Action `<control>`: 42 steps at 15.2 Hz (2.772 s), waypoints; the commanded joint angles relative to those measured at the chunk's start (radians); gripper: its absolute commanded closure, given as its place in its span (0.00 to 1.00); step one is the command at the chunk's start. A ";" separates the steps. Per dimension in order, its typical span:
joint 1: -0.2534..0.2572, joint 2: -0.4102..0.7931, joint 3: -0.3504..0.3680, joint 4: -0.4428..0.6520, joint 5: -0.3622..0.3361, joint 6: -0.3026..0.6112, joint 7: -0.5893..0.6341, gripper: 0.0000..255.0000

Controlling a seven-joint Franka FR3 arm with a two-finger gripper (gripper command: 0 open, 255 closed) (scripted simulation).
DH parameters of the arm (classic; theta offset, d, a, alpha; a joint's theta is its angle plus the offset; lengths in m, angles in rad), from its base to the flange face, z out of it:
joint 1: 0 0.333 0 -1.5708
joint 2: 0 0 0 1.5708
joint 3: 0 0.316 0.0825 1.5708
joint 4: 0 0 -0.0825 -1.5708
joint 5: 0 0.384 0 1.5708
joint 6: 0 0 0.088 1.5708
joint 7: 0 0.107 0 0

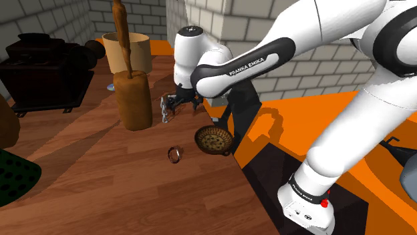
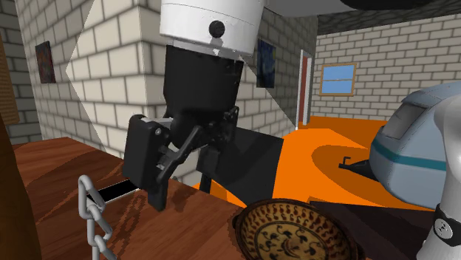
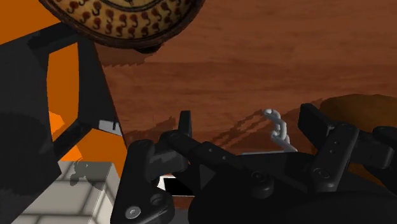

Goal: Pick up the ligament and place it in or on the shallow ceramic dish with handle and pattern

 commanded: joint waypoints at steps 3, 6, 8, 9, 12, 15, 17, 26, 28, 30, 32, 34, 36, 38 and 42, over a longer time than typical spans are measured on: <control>0.010 0.193 0.014 0.140 -0.203 0.006 0.202 0.00; 0.058 0.329 -0.012 0.259 -0.331 -0.015 0.323 0.00; 0.087 0.385 -0.031 0.315 -0.376 -0.027 0.366 0.00; 0.089 0.394 -0.037 0.315 -0.384 -0.019 0.371 0.00; 0.093 0.423 -0.050 0.316 -0.409 0.003 0.385 0.00; 0.098 0.459 -0.067 0.320 -0.440 0.028 0.402 0.00; 0.098 0.459 -0.067 0.320 -0.440 0.028 0.402 0.00; 0.098 0.459 -0.067 0.320 -0.439 0.028 0.402 1.00; 0.098 0.459 -0.067 0.320 -0.440 0.028 0.402 1.00; 0.098 0.459 -0.067 0.320 -0.440 0.028 0.402 1.00; 0.099 0.459 -0.067 0.320 -0.440 0.028 0.402 1.00; 0.096 0.451 -0.063 0.323 -0.431 0.020 0.394 1.00; 0.091 0.436 -0.055 0.329 -0.414 0.004 0.378 1.00; 0.086 0.421 -0.048 0.336 -0.397 -0.013 0.363 1.00; 0.078 0.394 -0.035 0.353 -0.365 -0.047 0.332 1.00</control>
